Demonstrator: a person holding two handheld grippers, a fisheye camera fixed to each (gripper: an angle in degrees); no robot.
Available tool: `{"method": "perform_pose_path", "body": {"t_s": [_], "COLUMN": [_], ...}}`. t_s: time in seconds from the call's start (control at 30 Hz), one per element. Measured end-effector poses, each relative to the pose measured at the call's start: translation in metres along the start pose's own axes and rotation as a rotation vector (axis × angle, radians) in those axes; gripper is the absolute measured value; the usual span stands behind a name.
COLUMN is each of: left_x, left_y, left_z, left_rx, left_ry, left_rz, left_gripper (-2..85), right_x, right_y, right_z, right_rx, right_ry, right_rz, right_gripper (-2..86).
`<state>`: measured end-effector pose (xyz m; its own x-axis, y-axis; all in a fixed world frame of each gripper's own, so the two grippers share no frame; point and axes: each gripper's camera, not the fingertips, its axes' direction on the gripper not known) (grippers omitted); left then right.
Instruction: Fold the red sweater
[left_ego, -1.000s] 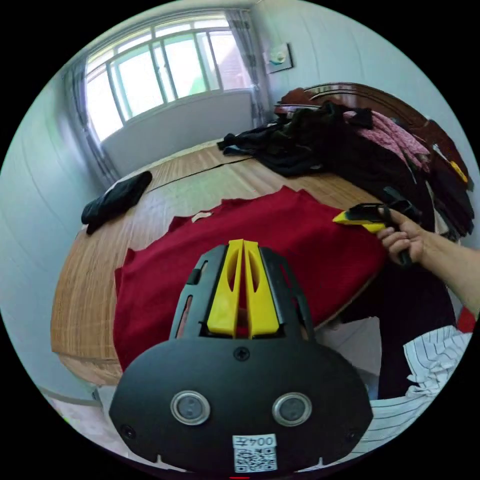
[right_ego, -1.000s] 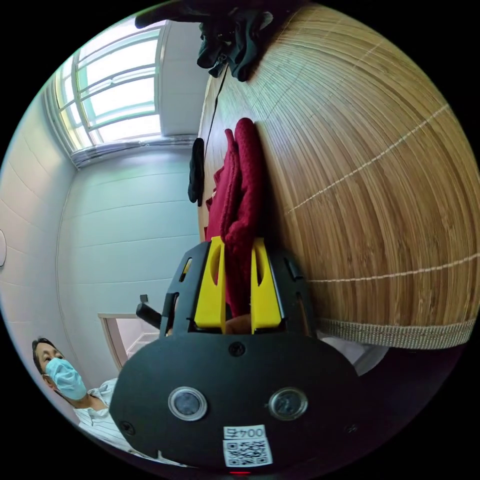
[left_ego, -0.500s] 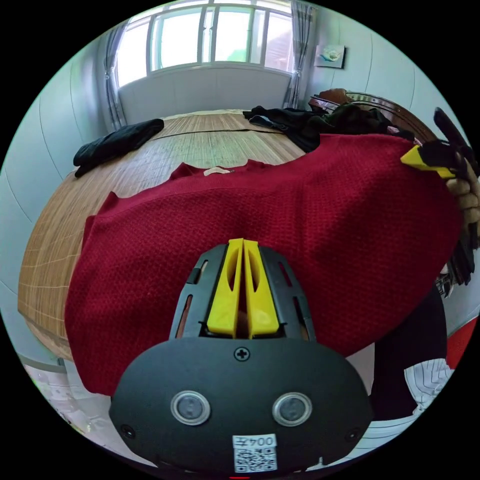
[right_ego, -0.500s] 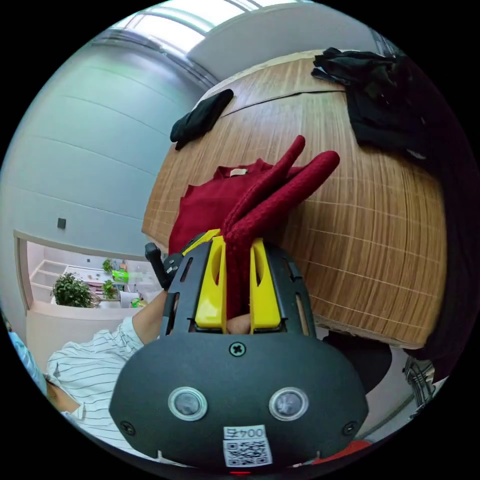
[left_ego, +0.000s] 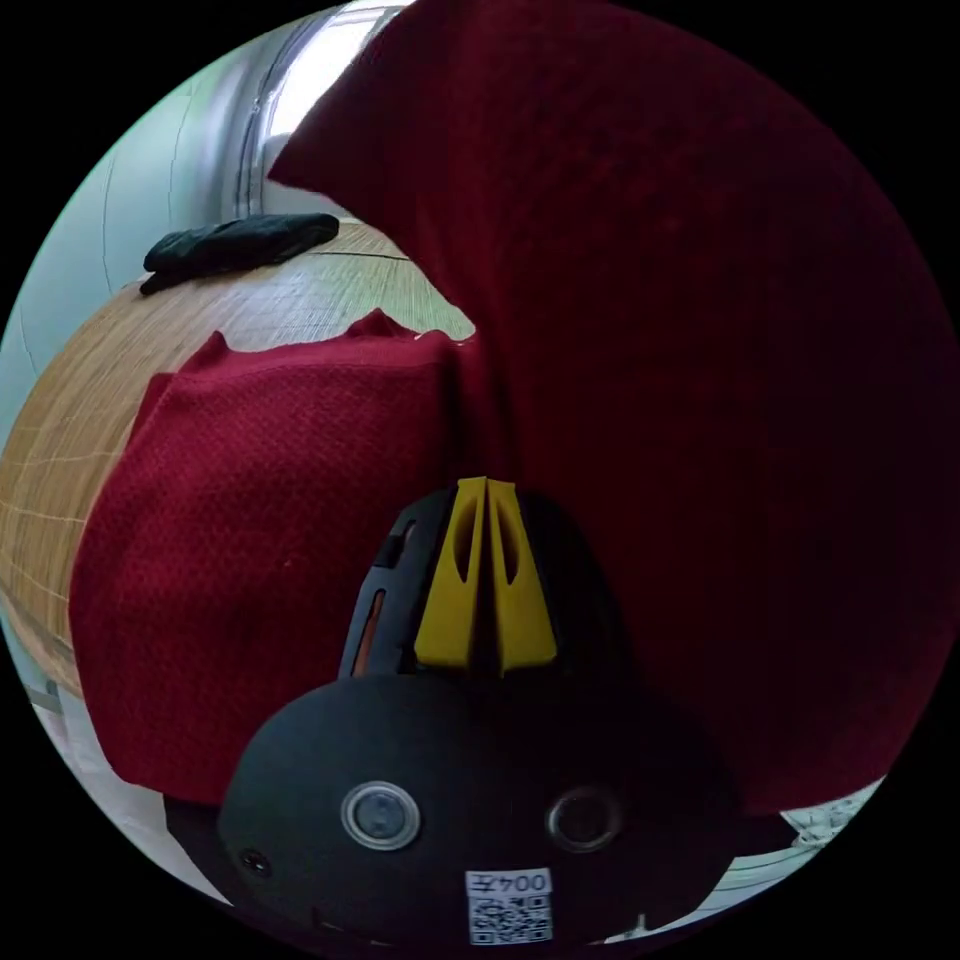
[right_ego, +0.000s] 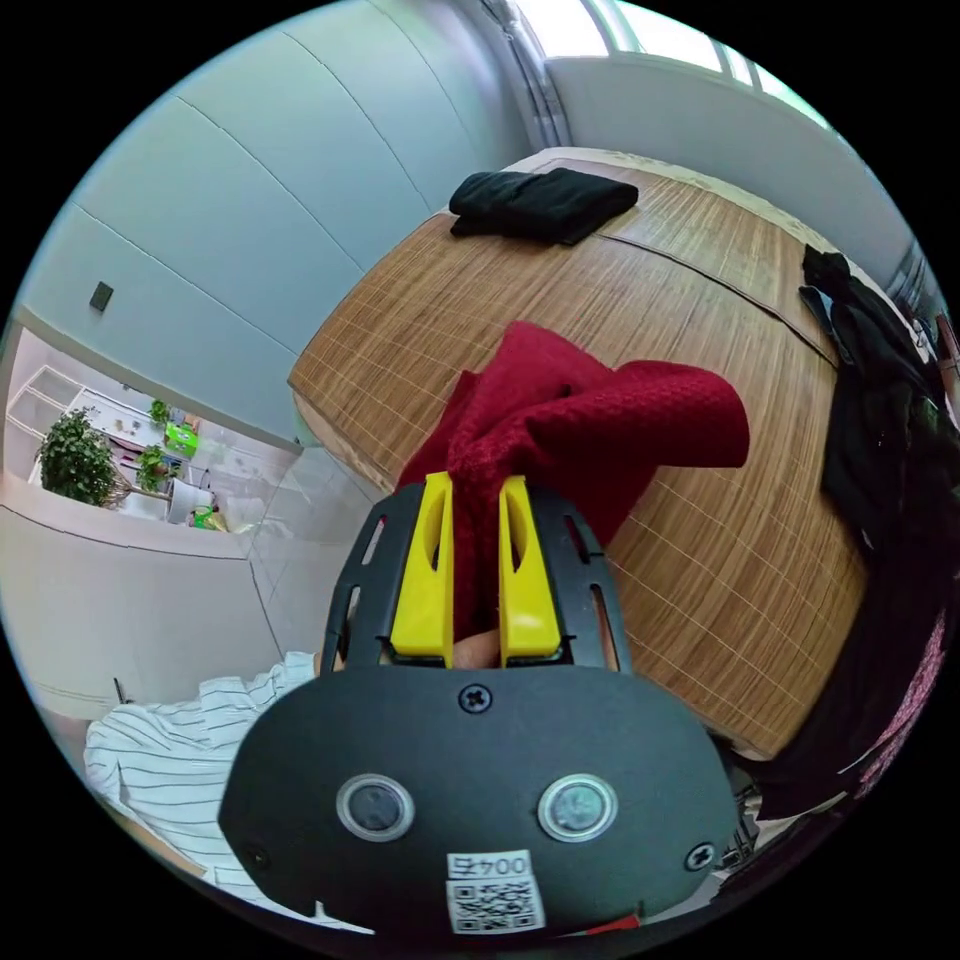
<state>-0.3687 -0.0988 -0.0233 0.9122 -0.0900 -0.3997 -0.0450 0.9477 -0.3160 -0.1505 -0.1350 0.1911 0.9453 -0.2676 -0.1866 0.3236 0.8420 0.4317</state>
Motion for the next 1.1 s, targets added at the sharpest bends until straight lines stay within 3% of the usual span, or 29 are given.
{"method": "perform_pose_path", "body": {"t_s": [0.1, 0.17, 0.2, 0.4, 0.53, 0.73, 0.9, 0.97, 1.1], "left_x": [-0.074, -0.132, -0.14, -0.169, -0.194, -0.218, -0.217, -0.22, -0.218], "left_y": [-0.01, 0.011, 0.017, 0.002, -0.022, -0.045, -0.07, -0.082, -0.089], "left_z": [-0.019, -0.03, -0.038, -0.145, -0.175, -0.209, -0.243, -0.233, -0.233], "left_rx": [-0.003, 0.065, 0.084, 0.073, 0.008, -0.005, 0.019, -0.064, -0.063], "left_ry": [0.344, 0.715, 0.742, 0.397, 0.196, 0.188, 0.105, 0.149, 0.171], "left_rz": [-0.397, -0.775, -0.821, -0.614, -0.561, -0.541, -0.399, -0.366, -0.399], "left_gripper": [0.1, 0.1, 0.1, 0.1, 0.0, 0.0, 0.0, 0.1, 0.1], "right_x": [-0.023, -0.041, -0.047, -0.112, -0.165, -0.219, -0.151, -0.094, -0.067], "right_y": [-0.024, -0.041, -0.044, -0.074, -0.081, -0.053, -0.01, 0.006, 0.033], "right_z": [0.037, 0.065, 0.072, 0.173, 0.292, 0.297, 0.249, 0.248, 0.251], "right_rx": [-0.012, -0.026, -0.031, -0.132, -0.385, -0.23, 0.019, 0.026, 0.112], "right_ry": [-0.014, -0.006, -0.001, 0.15, 0.233, 0.467, 0.369, 0.145, -0.082], "right_rz": [0.02, 0.035, 0.034, -0.075, -0.234, -0.491, -0.409, -0.253, -0.23], "right_gripper": [7.5, 7.6, 7.6, 8.0, 8.9, 11.7, 11.5, 11.4, 13.7]}}
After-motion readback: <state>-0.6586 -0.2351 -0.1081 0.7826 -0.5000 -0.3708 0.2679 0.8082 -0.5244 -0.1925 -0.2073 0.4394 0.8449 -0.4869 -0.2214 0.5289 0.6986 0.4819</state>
